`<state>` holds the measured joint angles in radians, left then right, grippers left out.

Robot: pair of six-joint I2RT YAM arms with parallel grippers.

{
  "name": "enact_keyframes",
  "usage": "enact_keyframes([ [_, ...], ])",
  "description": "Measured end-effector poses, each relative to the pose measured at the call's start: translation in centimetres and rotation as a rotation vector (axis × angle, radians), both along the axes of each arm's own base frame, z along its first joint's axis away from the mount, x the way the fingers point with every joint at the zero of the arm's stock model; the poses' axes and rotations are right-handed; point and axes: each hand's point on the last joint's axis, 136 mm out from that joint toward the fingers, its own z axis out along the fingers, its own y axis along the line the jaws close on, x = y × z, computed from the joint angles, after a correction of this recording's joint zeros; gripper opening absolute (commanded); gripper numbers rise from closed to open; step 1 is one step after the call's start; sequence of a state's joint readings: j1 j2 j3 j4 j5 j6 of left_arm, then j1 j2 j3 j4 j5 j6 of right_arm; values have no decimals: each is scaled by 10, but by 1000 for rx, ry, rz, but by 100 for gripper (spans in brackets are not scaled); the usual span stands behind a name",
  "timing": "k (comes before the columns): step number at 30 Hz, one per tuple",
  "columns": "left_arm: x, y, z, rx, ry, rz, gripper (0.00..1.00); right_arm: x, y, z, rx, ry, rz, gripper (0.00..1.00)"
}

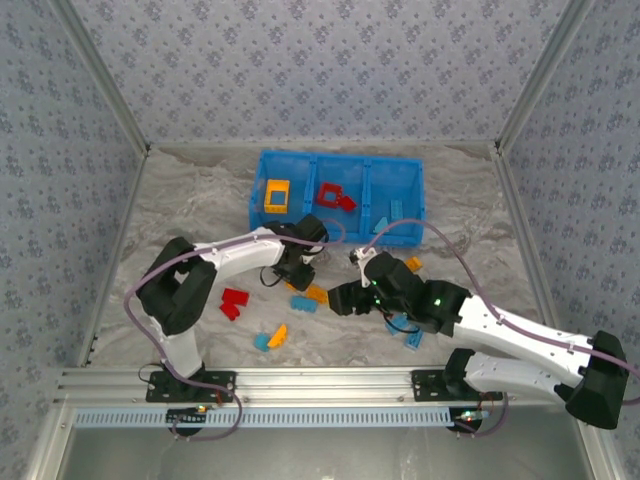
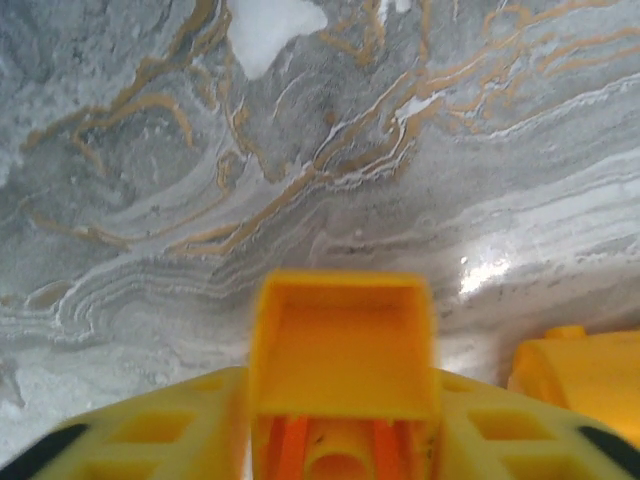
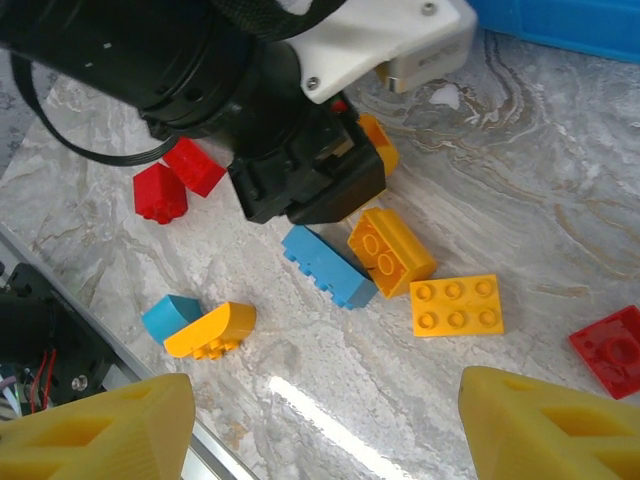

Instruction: Sort the legos into containers by color

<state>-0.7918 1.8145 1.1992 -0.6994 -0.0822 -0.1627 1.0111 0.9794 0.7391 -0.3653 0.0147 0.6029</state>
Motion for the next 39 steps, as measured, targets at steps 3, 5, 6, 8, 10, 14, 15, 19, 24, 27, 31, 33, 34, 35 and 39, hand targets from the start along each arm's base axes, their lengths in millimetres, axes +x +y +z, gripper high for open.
enact_keyframes([
  [3,1,-1,0,-4,-4,3,32,-6,3,3,19,-7,23,72],
  [5,3,0,1,3,-13,9,30,-10,7,10,42,-25,43,71],
  [6,4,2,2,7,-21,15,30,-12,9,14,51,-37,55,71],
  [8,7,6,9,9,-41,34,30,-17,13,20,56,-75,81,71],
  [10,14,12,25,-12,-69,75,30,-20,17,27,44,-123,100,71],
  [14,55,27,80,-135,-171,219,30,-10,29,49,30,-257,89,73],
  [15,68,32,93,-174,-193,261,30,-5,32,54,22,-289,78,73],
  [19,120,48,136,-320,-253,399,30,27,50,68,-55,-418,6,73],
  [24,185,45,140,-428,-233,487,30,65,81,77,-183,-521,-63,73],
  [27,217,36,118,-444,-191,509,30,84,94,86,-211,-552,-98,73],
  [31,246,20,86,-440,-133,527,31,103,93,97,-209,-561,-149,72],
  [33,256,15,75,-441,-118,535,32,110,89,99,-211,-561,-169,72],
  [34,259,13,70,-443,-112,537,32,113,87,99,-214,-561,-177,72],
  [35,262,11,67,-446,-106,540,33,116,86,98,-218,-559,-183,72],
  [39,265,9,59,-443,-91,545,51,118,84,90,-236,-543,-188,72],
])
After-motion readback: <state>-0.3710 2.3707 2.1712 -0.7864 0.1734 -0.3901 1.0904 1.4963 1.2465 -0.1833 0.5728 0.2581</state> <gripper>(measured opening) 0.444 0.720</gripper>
